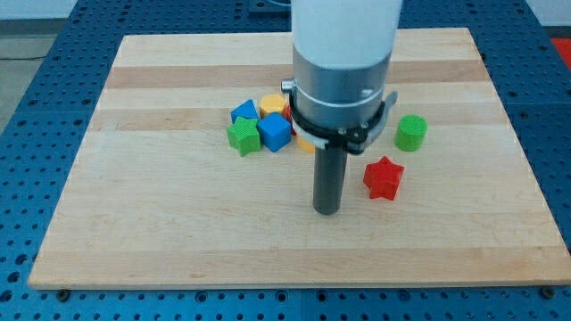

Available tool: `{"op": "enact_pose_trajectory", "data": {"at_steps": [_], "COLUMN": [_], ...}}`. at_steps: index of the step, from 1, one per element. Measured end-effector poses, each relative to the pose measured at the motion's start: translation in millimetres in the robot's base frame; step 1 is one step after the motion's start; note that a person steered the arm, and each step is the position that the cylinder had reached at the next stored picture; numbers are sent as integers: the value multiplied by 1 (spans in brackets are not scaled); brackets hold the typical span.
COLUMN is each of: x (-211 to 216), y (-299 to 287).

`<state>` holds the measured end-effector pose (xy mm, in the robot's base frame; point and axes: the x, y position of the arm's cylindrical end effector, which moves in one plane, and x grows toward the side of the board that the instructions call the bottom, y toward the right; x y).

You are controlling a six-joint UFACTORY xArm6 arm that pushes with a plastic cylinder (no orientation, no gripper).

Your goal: Drag the red star diagonally bottom left to the yellow heart

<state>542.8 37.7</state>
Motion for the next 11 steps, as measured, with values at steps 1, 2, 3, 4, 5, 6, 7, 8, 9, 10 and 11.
{"op": "enact_pose_trajectory", "data": {"at_steps": [1, 2, 3, 4, 5, 6, 7, 8, 9, 10, 11], "x": [6, 5, -11, -28, -29, -33, -35, -43, -46, -46, -46], "y": [54, 113, 131, 112, 89, 54, 51, 57, 39, 3, -8]}}
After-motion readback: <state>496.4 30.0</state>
